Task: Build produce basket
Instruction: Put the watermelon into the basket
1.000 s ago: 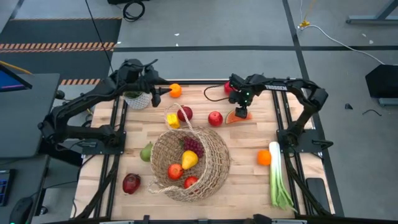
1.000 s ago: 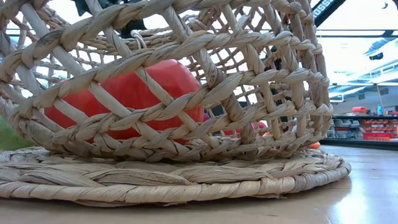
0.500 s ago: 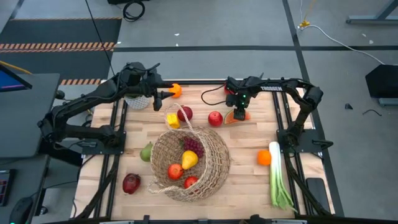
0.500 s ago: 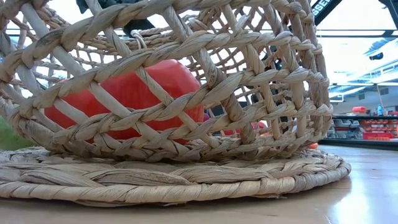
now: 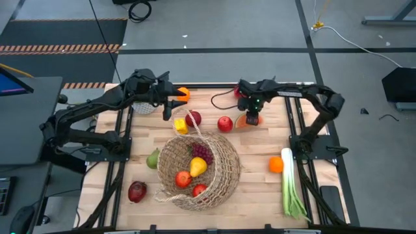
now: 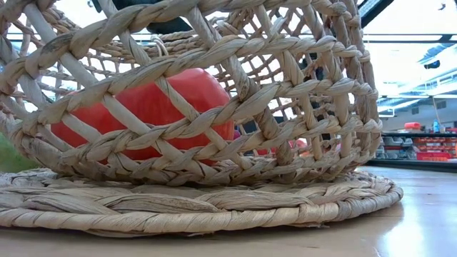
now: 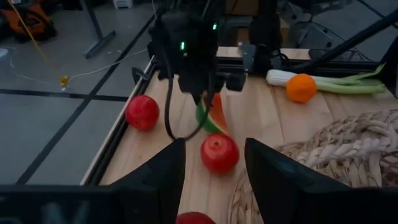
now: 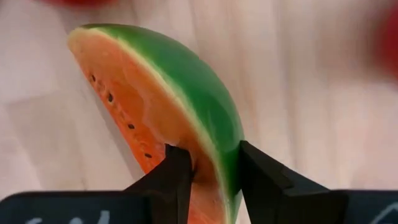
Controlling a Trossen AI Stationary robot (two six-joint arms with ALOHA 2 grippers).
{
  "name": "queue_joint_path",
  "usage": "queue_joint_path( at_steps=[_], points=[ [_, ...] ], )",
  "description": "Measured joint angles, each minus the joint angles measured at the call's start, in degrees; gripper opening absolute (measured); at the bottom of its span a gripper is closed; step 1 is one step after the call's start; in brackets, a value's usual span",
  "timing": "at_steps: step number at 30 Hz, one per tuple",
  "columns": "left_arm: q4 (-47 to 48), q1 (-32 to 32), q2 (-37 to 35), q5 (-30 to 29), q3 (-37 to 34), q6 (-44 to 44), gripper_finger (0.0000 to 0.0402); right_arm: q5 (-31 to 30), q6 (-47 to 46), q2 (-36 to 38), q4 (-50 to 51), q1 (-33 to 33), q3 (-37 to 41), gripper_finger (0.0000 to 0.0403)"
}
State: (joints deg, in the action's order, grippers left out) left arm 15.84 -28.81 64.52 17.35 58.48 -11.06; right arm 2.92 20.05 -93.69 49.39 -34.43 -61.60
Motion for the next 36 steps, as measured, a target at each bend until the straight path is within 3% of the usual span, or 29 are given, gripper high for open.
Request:
queue_joint_path(
  at_steps=[10,16,21,36],
  points=[
    [-0.6,3.2,0.0,-0.1,0.0,2.0,0.0172,0.3,-7.2,12.2,9.9,4.0,-9.8,0.0124],
    [-3.3,4.0,0.0,-0.1,0.0,3.0,0.0172,3.8,-12.4,17.7,10.9,7.9,-17.9,0.0131],
    [-4.2,3.9,-1.1,-0.1,0.0,5.5,0.0172,9.7,-18.3,20.5,5.4,13.1,-21.8,0.0131],
    [-6.0,5.2,-1.6,-0.2,0.0,10.7,0.0172,10.3,-19.0,18.8,-15.1,30.9,-21.9,0.0132]
  ],
)
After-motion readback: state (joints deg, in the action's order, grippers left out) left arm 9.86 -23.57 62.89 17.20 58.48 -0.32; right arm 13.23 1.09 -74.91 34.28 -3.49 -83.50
